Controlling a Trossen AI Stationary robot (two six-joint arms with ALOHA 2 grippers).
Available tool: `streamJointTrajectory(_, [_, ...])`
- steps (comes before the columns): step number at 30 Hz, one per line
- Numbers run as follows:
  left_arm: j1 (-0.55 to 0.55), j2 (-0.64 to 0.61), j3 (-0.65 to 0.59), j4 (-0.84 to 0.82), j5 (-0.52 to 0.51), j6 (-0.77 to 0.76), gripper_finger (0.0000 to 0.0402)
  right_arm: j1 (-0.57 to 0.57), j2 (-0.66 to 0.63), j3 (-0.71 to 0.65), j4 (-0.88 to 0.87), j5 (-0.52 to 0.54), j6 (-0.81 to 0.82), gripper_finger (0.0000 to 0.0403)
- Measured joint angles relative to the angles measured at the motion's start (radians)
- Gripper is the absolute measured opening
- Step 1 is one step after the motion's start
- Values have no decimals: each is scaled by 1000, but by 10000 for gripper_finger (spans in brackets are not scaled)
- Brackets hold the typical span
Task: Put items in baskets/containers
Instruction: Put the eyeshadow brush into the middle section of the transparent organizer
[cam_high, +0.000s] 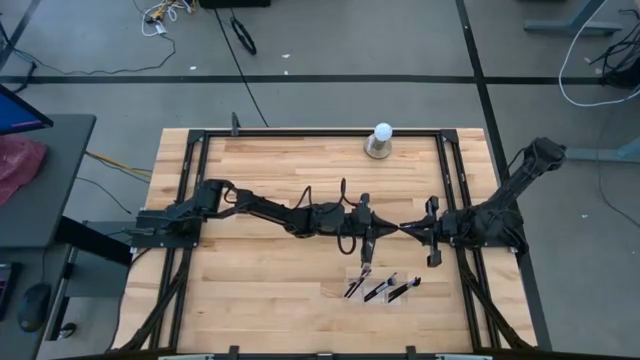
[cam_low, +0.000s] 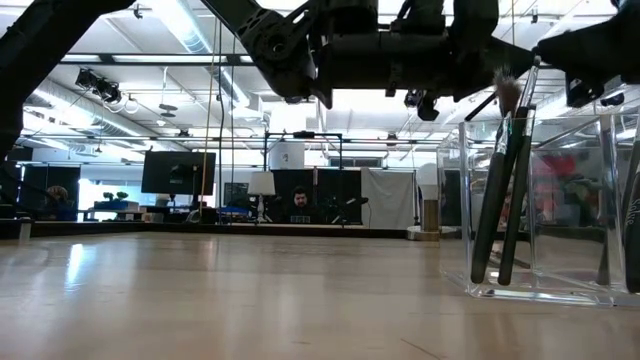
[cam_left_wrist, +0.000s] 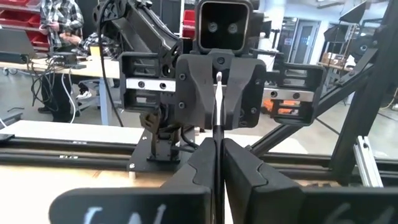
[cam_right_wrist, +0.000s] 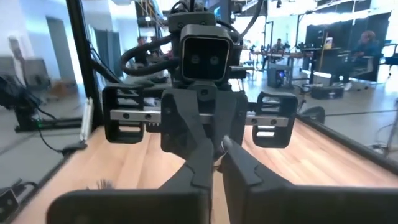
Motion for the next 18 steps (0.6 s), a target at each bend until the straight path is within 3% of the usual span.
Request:
streamJointTrajectory(4, [0, -4, 2, 3, -4, -3, 53, 48, 0, 120, -224, 74, -12, 8])
streamJointTrajectory(10, [0, -36, -1, -60, 59, 5, 161, 101, 0, 331, -614, 130, 108, 8])
streamJointTrajectory(14, [-5, -146, 2, -301, 29, 23, 224, 148, 0, 400, -682, 113, 143, 8])
streamJointTrajectory(18, [-36, -256, 0, -589, -121, 23, 253, 199, 2, 406, -668, 20, 195, 8])
